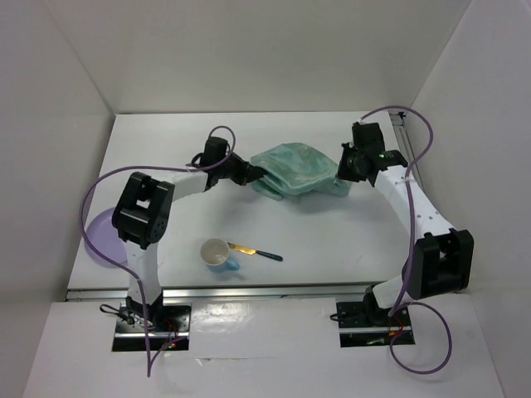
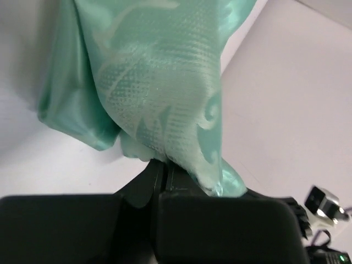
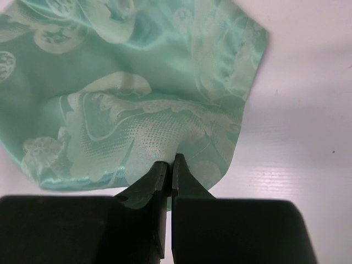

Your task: Set the dinner table for one person

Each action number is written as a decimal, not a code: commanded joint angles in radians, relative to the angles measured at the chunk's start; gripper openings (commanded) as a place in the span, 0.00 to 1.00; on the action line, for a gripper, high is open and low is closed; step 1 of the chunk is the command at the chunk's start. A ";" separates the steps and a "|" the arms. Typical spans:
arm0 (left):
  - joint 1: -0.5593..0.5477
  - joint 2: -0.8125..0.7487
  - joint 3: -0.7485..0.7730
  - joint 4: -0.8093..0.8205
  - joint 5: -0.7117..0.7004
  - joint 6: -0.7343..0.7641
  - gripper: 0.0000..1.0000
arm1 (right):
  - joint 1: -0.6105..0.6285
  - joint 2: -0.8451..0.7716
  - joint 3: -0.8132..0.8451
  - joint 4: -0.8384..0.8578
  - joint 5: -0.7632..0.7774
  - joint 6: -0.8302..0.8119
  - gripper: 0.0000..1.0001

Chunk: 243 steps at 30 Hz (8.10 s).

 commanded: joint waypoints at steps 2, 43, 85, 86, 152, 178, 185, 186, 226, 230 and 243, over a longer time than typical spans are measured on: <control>0.081 -0.088 0.180 -0.234 -0.069 0.169 0.00 | -0.022 -0.017 0.173 -0.027 -0.012 -0.045 0.00; 0.431 0.061 1.206 -0.713 0.110 0.889 0.00 | -0.084 0.451 1.118 0.079 -0.156 -0.039 0.00; 0.419 -0.321 0.126 -1.022 -0.488 0.955 0.85 | -0.116 -0.141 -0.251 0.046 -0.322 0.246 0.85; 0.419 -0.321 0.104 -1.022 -0.500 0.955 0.85 | -0.116 -0.155 -0.279 0.058 -0.331 0.268 0.85; 0.430 -0.278 -0.097 -0.908 -0.451 0.920 0.25 | -0.196 0.007 -0.502 0.381 -0.170 0.483 0.37; 0.421 -0.663 0.256 -1.120 -0.577 0.980 0.90 | 0.715 0.236 0.212 0.059 -0.265 -0.077 0.91; 0.430 -0.672 0.222 -1.108 -0.577 0.980 0.90 | 0.850 0.352 0.244 0.063 -0.199 -0.100 0.82; 0.430 -0.672 0.222 -1.108 -0.577 0.989 0.90 | 0.851 0.353 0.244 0.072 -0.199 -0.091 0.81; 0.439 -0.709 0.078 -1.132 -0.534 0.986 0.90 | 0.073 0.803 1.146 -0.225 0.008 0.127 0.00; 0.439 -0.698 0.069 -1.132 -0.525 0.986 0.90 | -0.010 0.874 1.204 -0.210 -0.001 0.127 0.00; 0.439 -0.671 0.029 -1.114 -0.534 0.967 0.90 | -0.056 0.991 1.180 -0.156 0.023 0.118 0.00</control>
